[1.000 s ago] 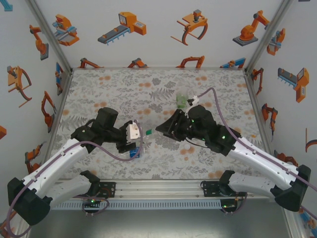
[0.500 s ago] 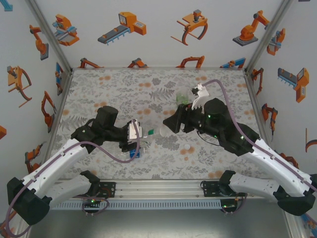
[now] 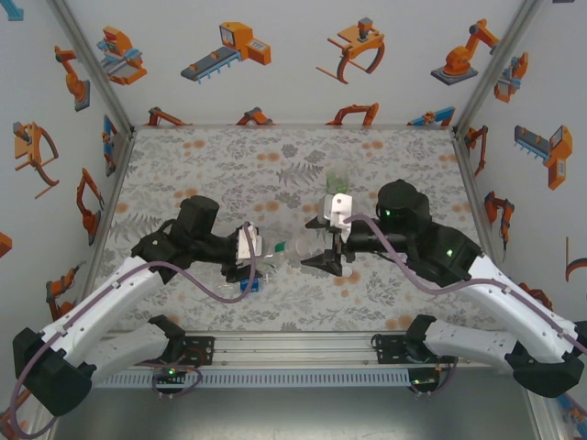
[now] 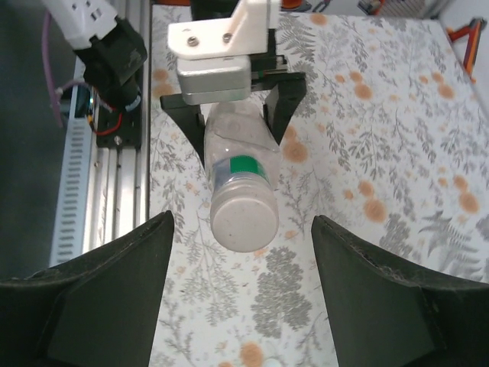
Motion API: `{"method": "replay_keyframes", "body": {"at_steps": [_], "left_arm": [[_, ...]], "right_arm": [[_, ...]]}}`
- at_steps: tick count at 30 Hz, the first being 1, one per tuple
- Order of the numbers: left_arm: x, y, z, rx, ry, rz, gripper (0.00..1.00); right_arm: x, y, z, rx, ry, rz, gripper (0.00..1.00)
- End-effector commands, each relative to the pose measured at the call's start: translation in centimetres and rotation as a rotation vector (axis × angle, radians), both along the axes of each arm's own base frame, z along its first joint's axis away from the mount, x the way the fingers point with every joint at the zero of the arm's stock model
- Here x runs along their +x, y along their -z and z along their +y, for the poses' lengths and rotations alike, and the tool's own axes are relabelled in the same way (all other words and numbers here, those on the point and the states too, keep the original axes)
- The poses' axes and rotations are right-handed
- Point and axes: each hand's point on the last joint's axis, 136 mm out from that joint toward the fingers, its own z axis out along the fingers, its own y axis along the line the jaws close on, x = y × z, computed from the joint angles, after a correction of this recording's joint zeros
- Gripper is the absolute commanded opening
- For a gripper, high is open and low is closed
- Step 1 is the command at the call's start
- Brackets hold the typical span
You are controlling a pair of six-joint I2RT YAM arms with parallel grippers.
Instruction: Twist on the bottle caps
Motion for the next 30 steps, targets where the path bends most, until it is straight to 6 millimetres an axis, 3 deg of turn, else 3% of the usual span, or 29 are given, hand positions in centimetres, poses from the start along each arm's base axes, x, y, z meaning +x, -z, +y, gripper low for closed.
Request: {"method": "replay_keyframes", "body": {"at_steps": [1,13,26,30], "left_arm": [[-0.8,-1.4,-0.3,-0.033,0.054,-0.015,0.00],[-0.9,-1.5,-0.4,-0.036,0.059,-0.019,0.00],[-0.9,-1.6,-0.3,-0.036,0.054,-0.023,0.00],[-0.9,-1.6,-0.3,-0.035,0.054,-0.022,0.00]], "right_arm": [[-0.7,-0.1,0.7,-0.005,-0.106,-0.108,0.66],[0.3,1.7,0.9,-0.052,-0.062,-0.089,0.53],[0.6,3.0,1.0,-0.094,-0.053,-0.049,0.50],[0.5,2.9,1.2,-0.084,-0.055,-0.025,0.43]]}}
